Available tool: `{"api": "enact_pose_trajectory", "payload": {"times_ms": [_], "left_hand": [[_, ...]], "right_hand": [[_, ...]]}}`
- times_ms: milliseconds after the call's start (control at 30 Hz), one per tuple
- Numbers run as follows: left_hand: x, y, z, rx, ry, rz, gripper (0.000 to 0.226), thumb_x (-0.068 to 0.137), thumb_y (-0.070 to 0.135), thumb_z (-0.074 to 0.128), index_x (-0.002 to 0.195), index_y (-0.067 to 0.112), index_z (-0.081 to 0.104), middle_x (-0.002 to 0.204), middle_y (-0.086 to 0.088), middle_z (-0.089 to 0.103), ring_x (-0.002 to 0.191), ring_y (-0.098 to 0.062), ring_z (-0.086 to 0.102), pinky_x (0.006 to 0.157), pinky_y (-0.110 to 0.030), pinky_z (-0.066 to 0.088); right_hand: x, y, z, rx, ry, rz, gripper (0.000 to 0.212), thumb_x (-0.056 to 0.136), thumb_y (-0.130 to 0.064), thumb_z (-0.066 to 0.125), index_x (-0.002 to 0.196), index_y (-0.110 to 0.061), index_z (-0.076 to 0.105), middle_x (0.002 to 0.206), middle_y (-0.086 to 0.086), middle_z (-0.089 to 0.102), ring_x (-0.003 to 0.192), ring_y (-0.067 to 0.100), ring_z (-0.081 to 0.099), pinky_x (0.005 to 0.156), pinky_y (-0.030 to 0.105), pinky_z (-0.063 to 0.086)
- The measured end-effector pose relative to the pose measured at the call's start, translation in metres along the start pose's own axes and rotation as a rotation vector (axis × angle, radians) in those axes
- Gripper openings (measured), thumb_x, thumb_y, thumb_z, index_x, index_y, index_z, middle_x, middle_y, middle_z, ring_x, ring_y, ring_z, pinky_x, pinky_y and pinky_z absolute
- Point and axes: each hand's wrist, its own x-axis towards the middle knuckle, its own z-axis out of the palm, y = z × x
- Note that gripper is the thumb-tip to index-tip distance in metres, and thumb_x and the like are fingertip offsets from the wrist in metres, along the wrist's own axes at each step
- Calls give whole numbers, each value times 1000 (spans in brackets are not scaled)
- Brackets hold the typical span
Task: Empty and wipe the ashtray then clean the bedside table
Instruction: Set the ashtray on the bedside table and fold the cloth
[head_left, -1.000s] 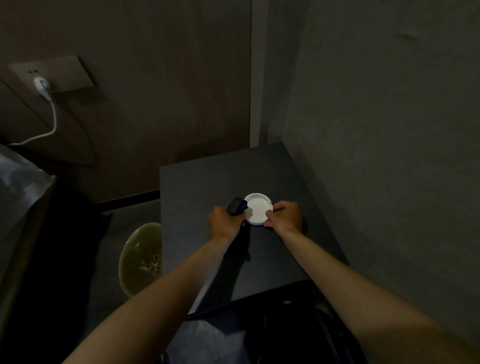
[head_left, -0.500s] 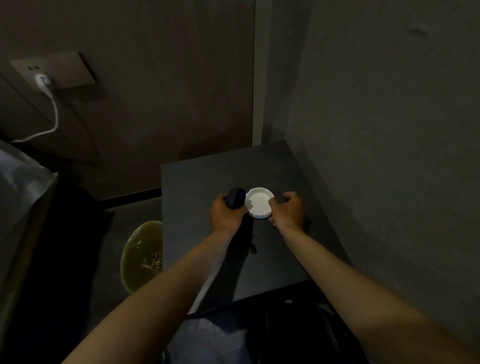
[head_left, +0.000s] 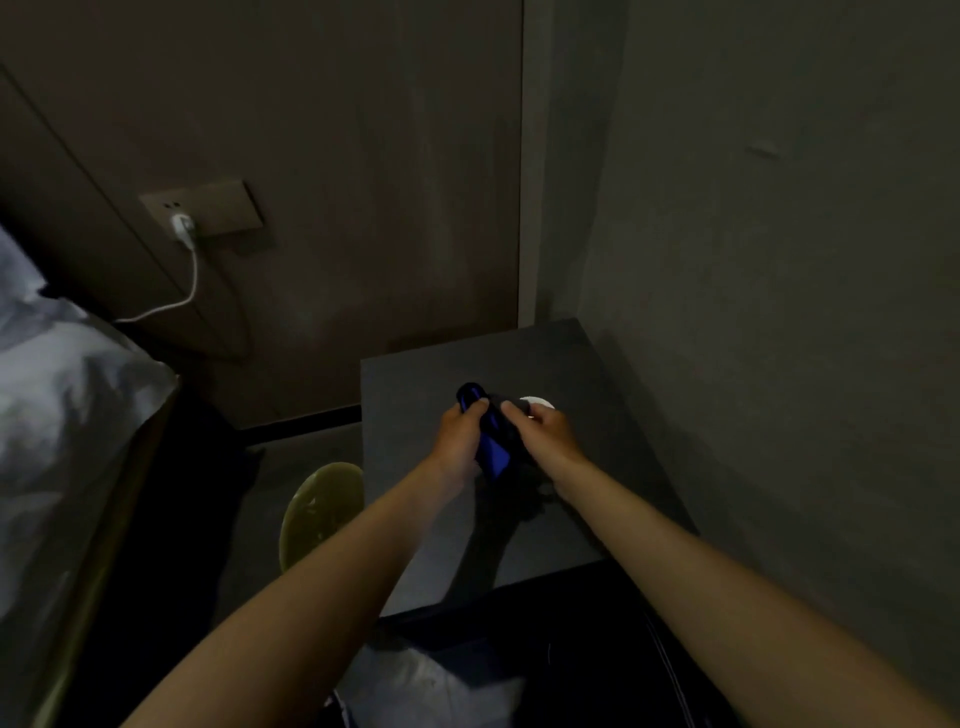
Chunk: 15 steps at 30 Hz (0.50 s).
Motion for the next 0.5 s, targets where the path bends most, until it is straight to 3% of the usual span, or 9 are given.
{"api": "enact_pose_trajectory", "payload": {"times_ms": [100, 167, 233, 300, 400, 500], "left_hand": [[-22, 10, -9, -203, -107, -100, 37, 106, 24, 41, 131, 1, 56, 103, -16, 68, 92, -26, 66, 77, -36, 54], [-34, 14, -19, -223, -164, -118, 39, 103, 31, 42, 126, 5, 58, 106, -16, 68, 98, -28, 65, 87, -39, 51], [-44, 17, -28, -138, -212, -95, 50, 95, 47, 54, 126, 8, 62, 113, -15, 71, 107, -29, 66, 97, -42, 51], [-53, 18, -37, -5, -258, -76, 64, 82, 59, 70, 128, 15, 65, 122, -11, 72, 116, -29, 66, 105, -47, 48], [-70, 17, -47, 144, -233, -51, 58, 81, 51, 77, 127, 18, 63, 124, -10, 70, 117, -28, 65, 106, -48, 49], [-85, 16, -56, 140, -207, -90, 44, 90, 34, 68, 129, 16, 59, 116, -8, 70, 108, -26, 66, 94, -41, 54]], "right_hand": [[-10, -6, 0, 15, 9, -68, 19, 94, -27, 68, 107, -14, 70, 105, 8, 74, 96, 21, 71, 88, 37, 59], [-19, -11, 0, -28, 8, -109, 16, 93, -23, 68, 108, -17, 68, 106, 6, 72, 97, 20, 70, 82, 36, 59], [-30, -17, 1, -74, 11, -154, 10, 94, -24, 67, 103, -19, 67, 101, 5, 71, 95, 20, 69, 75, 33, 58], [-43, -22, 1, -101, 14, -211, 9, 95, -24, 65, 99, -16, 67, 96, 5, 72, 92, 21, 70, 77, 36, 59], [-59, -23, 2, -102, -11, -239, 10, 92, -29, 68, 97, -20, 69, 97, 2, 74, 94, 19, 71, 86, 42, 59], [-66, -23, 0, -81, -19, -231, 8, 89, -31, 71, 92, -24, 71, 96, -2, 76, 94, 19, 72, 86, 44, 60]]}}
